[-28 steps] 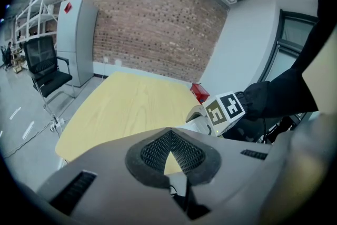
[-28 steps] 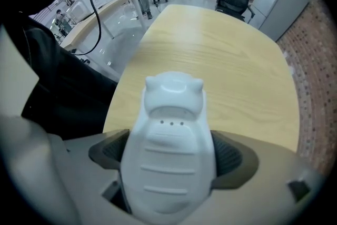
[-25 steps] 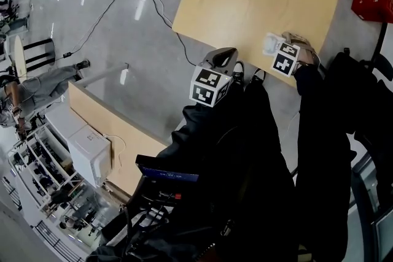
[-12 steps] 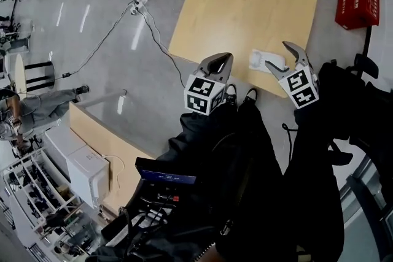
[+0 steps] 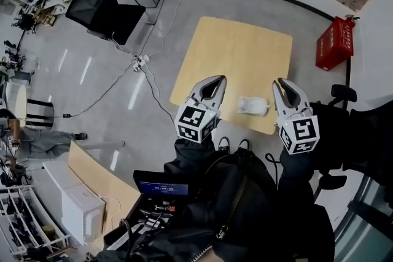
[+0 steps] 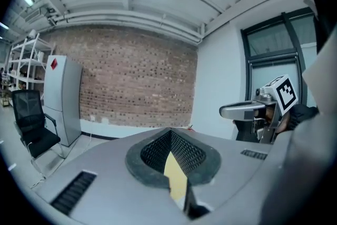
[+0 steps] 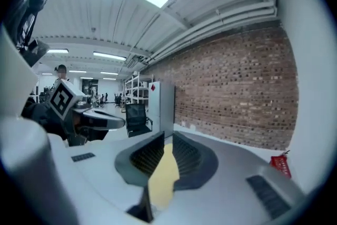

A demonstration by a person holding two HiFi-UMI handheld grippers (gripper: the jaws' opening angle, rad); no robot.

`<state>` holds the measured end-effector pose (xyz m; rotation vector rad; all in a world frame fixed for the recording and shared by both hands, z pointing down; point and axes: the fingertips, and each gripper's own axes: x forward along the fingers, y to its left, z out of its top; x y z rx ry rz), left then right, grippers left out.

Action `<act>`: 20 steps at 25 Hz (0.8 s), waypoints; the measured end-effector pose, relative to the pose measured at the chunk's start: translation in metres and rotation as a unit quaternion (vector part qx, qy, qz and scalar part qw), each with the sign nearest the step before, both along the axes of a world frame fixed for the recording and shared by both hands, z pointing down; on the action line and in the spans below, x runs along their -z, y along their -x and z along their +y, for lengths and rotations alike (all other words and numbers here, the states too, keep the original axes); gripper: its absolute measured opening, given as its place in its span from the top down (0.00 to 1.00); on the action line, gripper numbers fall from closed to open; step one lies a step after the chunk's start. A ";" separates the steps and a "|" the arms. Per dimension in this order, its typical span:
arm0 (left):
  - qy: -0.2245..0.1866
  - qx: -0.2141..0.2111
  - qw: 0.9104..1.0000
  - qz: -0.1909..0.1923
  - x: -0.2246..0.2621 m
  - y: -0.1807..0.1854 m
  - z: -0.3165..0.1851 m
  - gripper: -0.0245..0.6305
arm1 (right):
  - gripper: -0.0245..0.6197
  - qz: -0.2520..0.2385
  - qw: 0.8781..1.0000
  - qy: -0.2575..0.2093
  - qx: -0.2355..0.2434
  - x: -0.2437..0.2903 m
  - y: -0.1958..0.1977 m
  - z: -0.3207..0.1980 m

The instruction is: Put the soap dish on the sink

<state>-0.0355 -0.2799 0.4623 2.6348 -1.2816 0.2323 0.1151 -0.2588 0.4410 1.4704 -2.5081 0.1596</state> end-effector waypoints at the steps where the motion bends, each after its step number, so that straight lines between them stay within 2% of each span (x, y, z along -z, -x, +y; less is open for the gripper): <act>1: -0.009 0.001 1.000 0.004 0.010 0.001 0.000 0.96 | 0.88 -0.008 1.000 -0.014 -0.007 0.015 -0.002 0.002; 5: -0.042 -0.004 0.999 0.011 0.041 -0.006 -0.004 0.96 | 0.95 -0.027 0.997 -0.058 -0.032 0.060 -0.009 0.007; 13: -0.106 -0.023 0.994 0.020 0.092 -0.022 -0.009 0.96 | 0.95 -0.037 0.991 -0.122 -0.047 0.113 -0.011 0.013; 20: -0.142 -0.025 0.989 0.018 0.116 -0.028 -0.010 0.96 | 0.95 -0.046 0.987 -0.141 -0.062 0.124 -0.022 0.012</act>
